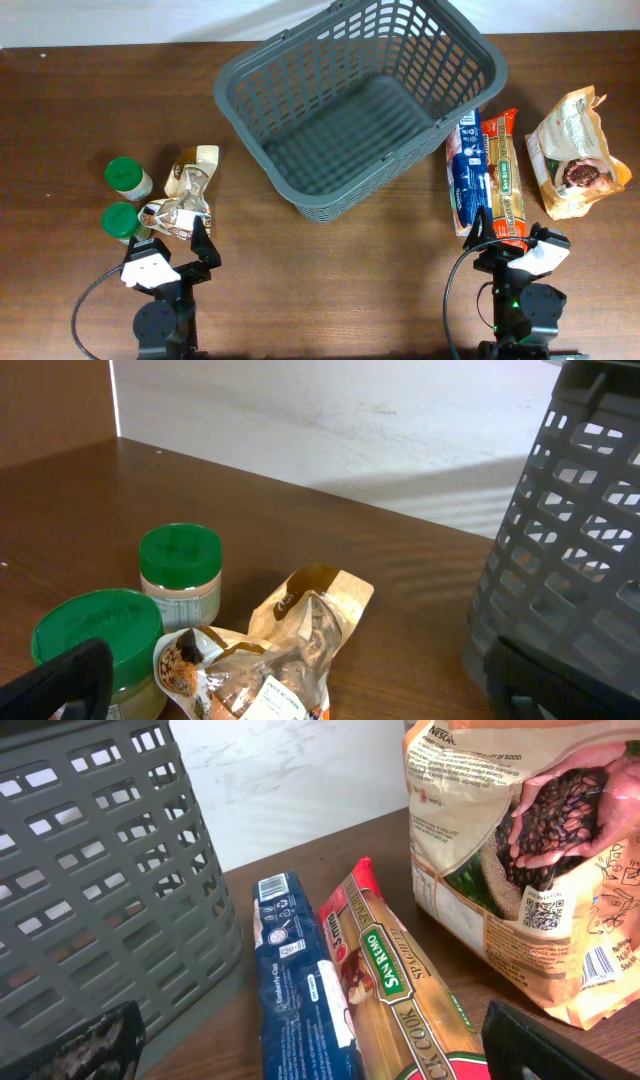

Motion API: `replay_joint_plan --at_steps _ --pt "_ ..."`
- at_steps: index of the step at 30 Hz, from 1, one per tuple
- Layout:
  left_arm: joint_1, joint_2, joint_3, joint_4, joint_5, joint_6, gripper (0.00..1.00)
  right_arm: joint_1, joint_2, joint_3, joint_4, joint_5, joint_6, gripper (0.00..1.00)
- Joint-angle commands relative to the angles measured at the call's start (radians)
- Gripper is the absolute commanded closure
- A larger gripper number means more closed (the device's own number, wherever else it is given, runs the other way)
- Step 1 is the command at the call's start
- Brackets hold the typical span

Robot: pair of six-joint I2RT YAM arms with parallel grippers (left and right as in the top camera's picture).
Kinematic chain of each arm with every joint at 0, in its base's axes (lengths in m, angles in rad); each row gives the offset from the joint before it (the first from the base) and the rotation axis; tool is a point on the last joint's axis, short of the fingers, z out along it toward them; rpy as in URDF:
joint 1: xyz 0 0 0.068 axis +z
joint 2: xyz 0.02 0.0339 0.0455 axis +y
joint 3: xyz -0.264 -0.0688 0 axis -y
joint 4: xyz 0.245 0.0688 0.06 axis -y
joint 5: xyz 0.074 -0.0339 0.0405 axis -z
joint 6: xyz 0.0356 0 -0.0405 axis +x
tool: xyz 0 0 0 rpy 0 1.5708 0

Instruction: Pack container

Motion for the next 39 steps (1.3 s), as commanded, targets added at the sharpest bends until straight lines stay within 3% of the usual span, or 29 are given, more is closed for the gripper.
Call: replay_joint_plan --at_steps 1,35,39 --pt "-0.005 -0.009 -0.011 0.003 -0.005 0.005 0.01 -0.003 -0.003 -0.005 -0.008 0.002 0.008 0.01" --pt "-0.005 -0.008 -0.011 0.003 -0.005 0.005 0.01 -0.003 -0.003 -0.005 -0.006 0.036 -0.003 0.01" --pt "-0.005 -0.008 -0.009 0.003 0.075 0.005 0.01 -0.003 -0.003 0.005 0.032 -0.077 0.059 0.02"
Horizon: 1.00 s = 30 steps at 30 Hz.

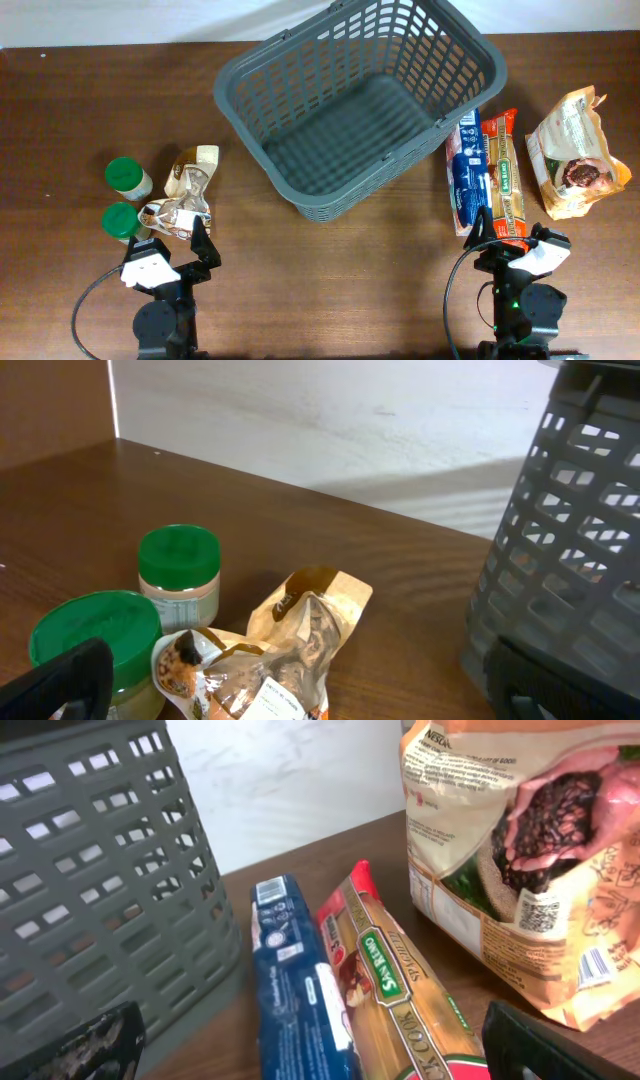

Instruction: Pack container

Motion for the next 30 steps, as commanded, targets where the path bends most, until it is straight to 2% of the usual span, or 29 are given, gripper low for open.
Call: replay_joint_plan --at_steps 1,2,4,7,10,11,13,16,22,25,30 --pt "-0.005 -0.008 -0.003 -0.001 0.115 0.005 0.01 -0.003 -0.004 0.014 0.013 -0.138 0.05 0.01" --pt "-0.005 -0.008 0.016 -0.007 0.177 0.005 0.0 -0.003 -0.004 0.031 -0.001 -0.222 0.05 0.01" --pt "-0.005 -0.006 0.077 -0.052 0.211 0.004 0.01 -0.003 -0.004 0.067 -0.062 -0.284 0.05 0.01" --pt "-0.004 0.025 0.208 -0.162 0.204 -0.003 0.01 -0.003 0.0 0.187 -0.232 -0.291 0.049 0.01" --pt "-0.004 0.123 0.385 -0.325 0.153 -0.003 0.01 -0.003 0.034 0.329 -0.33 -0.283 0.033 0.01" --pt "-0.004 0.222 0.51 -0.421 0.15 -0.003 0.01 -0.003 0.092 0.457 -0.396 -0.283 -0.003 0.01" --pt "-0.004 0.343 0.644 -0.51 0.15 -0.003 0.01 -0.003 0.182 0.597 -0.477 -0.283 -0.053 0.01" --pt "-0.004 0.618 0.953 -0.692 0.15 -0.002 0.01 -0.003 0.433 0.927 -0.692 -0.284 -0.127 0.01" --pt "-0.004 1.013 1.495 -1.025 0.164 -0.002 0.01 -0.003 0.832 1.492 -1.071 -0.284 -0.341 0.01" --pt "-0.004 1.117 1.646 -1.106 0.233 -0.013 0.01 -0.003 0.958 1.67 -1.192 -0.359 -0.283 0.01" --pt "-0.004 1.186 1.702 -1.127 0.32 -0.013 0.01 -0.003 1.073 1.79 -1.243 -0.475 -0.25 0.01"
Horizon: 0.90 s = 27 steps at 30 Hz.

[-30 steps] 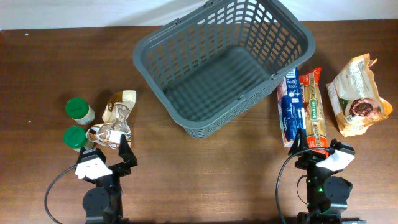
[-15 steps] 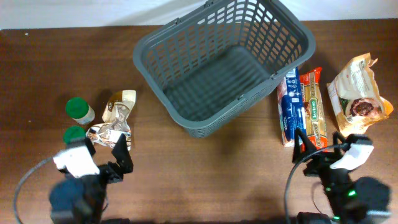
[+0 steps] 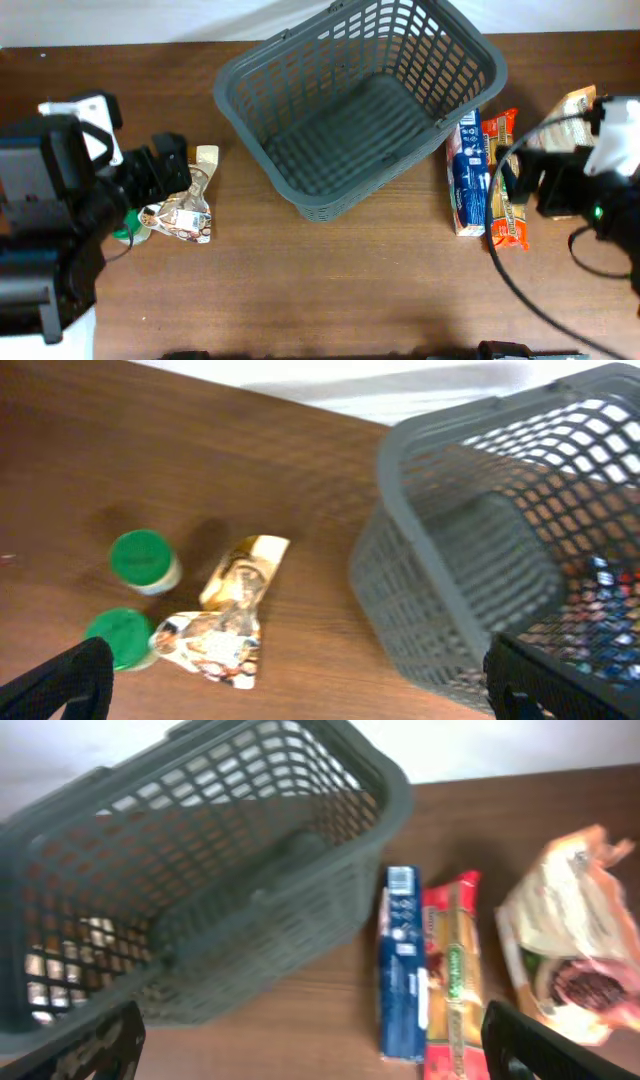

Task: Pack container
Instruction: 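Grasp the grey basket rim with both grippers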

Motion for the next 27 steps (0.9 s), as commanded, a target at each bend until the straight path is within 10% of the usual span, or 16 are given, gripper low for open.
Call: replay_joint_plan --at_steps 1,5,8,10,12,22,27 --pt "-0.004 0.034 0.028 -0.017 0.087 -0.013 0.01 -0.003 0.066 0.067 -0.009 -0.122 0.045 0.0" --pt "-0.005 0.051 0.028 -0.052 0.161 -0.008 0.0 -0.003 0.129 0.071 -0.01 -0.123 0.092 0.28" --pt "-0.032 0.048 0.032 -0.091 0.163 0.056 0.81 -0.003 0.182 0.071 -0.004 -0.123 0.142 0.57" --pt "-0.085 0.048 0.043 -0.135 0.159 0.075 0.97 -0.003 0.217 0.071 0.011 -0.123 0.145 0.8" --pt "-0.162 0.048 0.048 -0.163 0.158 0.078 0.98 -0.003 0.245 0.071 0.038 -0.124 0.145 0.96" --pt "-0.872 0.068 0.048 -0.166 -0.047 0.134 0.98 -0.002 0.376 0.071 0.261 -0.139 0.212 0.96" --pt "-0.998 0.166 0.048 -0.151 -0.13 0.133 0.98 -0.002 0.428 0.071 0.342 -0.198 0.212 0.96"
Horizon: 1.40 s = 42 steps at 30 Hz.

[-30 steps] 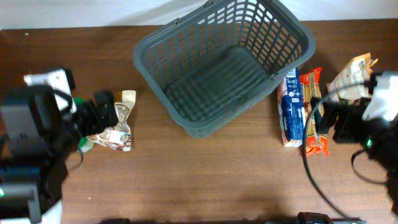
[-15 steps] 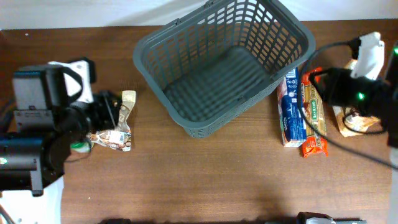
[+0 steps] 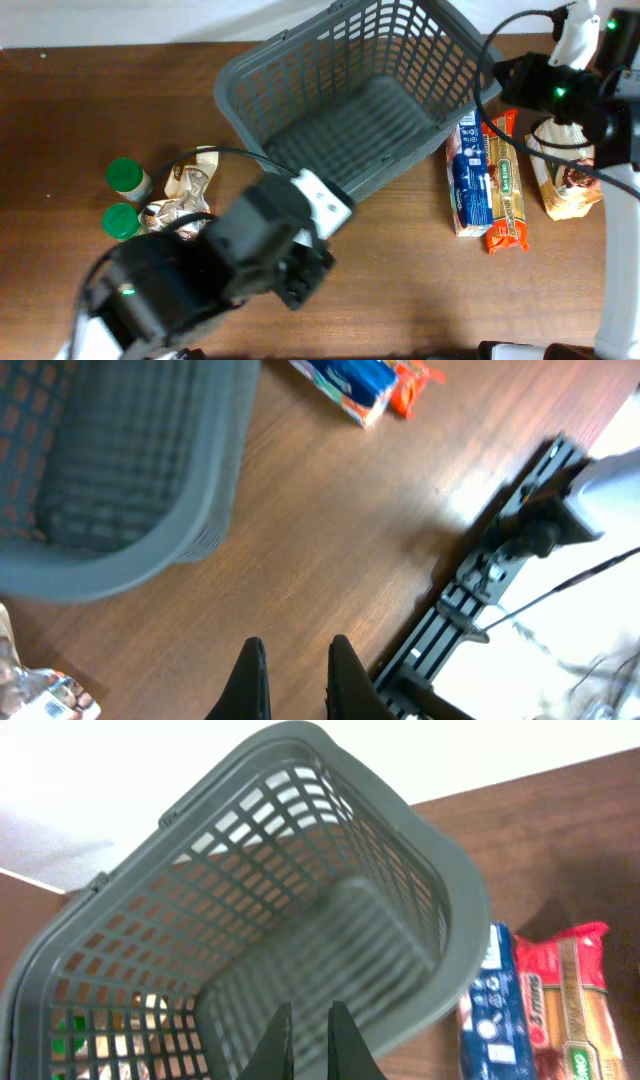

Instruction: Pack container

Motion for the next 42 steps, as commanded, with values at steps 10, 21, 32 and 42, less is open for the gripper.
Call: replay_joint_plan --at_steps 10,21,32,42 --pt "-0.064 0.349 0.014 0.046 -0.219 0.031 0.98 0.023 0.129 0.016 0.016 -0.092 0.011 0.96" --pt "0.054 0.408 0.013 0.049 -0.218 0.042 0.98 0.151 0.17 0.016 -0.101 0.169 0.008 0.96" --pt "0.196 0.409 0.013 -0.012 -0.246 0.042 0.98 0.264 0.169 0.016 -0.18 0.31 0.008 0.96" --pt "0.365 0.408 0.013 -0.042 -0.248 0.042 0.98 0.299 0.168 0.017 -0.256 0.31 0.012 0.96"
